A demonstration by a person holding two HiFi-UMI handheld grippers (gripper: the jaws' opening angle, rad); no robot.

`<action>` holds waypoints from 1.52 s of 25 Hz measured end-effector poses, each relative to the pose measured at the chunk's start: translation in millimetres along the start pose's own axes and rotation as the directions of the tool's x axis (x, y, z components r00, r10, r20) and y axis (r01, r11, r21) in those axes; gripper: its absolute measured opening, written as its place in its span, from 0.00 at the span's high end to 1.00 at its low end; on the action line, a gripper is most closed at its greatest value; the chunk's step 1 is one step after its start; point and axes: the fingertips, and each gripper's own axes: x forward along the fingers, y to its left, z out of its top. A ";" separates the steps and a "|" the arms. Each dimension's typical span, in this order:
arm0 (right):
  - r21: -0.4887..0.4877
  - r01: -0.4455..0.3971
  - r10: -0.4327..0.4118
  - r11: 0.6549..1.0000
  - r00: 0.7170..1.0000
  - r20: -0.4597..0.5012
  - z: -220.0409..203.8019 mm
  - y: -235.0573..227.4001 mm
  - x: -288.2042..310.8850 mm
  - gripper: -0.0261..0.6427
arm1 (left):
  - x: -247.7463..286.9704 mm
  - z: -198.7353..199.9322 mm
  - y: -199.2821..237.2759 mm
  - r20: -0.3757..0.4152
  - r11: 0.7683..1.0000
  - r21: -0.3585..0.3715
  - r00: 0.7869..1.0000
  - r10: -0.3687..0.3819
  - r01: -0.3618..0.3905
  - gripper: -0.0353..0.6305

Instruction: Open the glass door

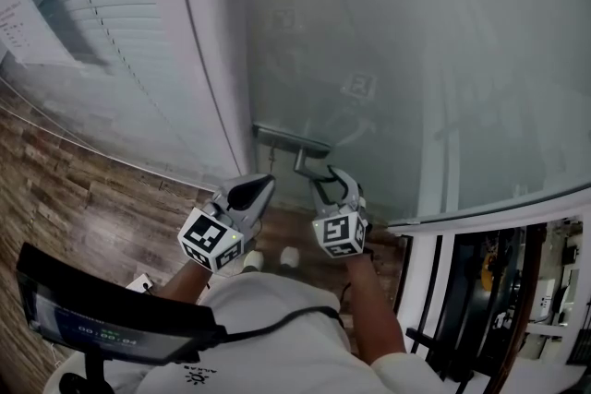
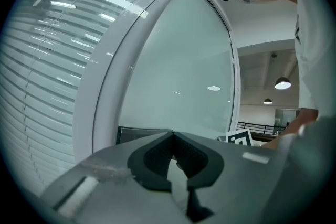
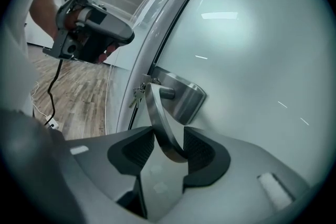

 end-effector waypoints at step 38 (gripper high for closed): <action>-0.602 0.000 -0.178 0.798 0.955 -0.236 1.6 -83.7 76.2 0.81 | 58.0 3.6 8.4 -0.014 0.999 0.037 1.000 -0.015 0.016 0.94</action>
